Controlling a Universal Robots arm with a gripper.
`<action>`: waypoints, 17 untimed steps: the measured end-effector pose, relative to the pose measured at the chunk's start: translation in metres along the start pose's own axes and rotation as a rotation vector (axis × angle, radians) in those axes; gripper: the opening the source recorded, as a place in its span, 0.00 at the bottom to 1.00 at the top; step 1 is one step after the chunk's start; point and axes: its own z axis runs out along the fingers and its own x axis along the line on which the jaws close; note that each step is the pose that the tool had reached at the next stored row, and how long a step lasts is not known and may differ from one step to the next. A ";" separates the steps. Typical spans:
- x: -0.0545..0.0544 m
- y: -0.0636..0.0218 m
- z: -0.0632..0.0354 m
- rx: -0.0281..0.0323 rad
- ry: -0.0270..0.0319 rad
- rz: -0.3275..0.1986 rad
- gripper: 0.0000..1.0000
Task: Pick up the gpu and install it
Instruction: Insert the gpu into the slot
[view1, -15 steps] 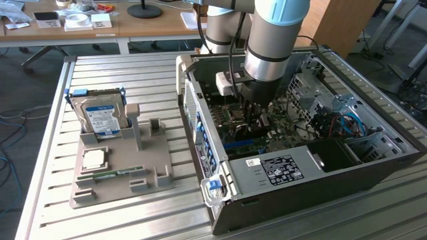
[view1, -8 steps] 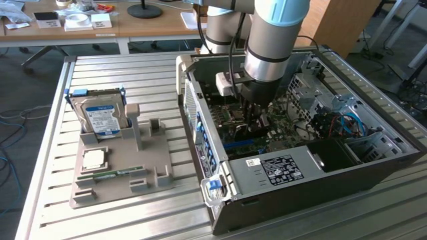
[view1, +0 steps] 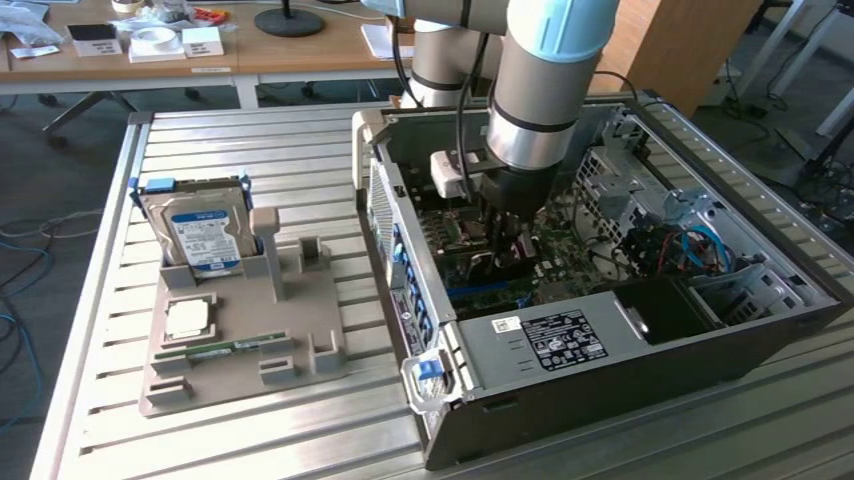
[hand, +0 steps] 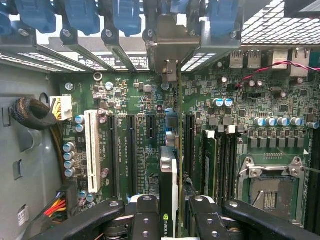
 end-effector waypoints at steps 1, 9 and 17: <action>0.000 0.0000 0.0001 -0.0001 0.0003 0.001 0.27; 0.001 0.0001 0.0009 0.0000 0.0001 0.002 0.27; 0.001 0.0001 0.0020 0.0002 -0.0004 0.002 0.27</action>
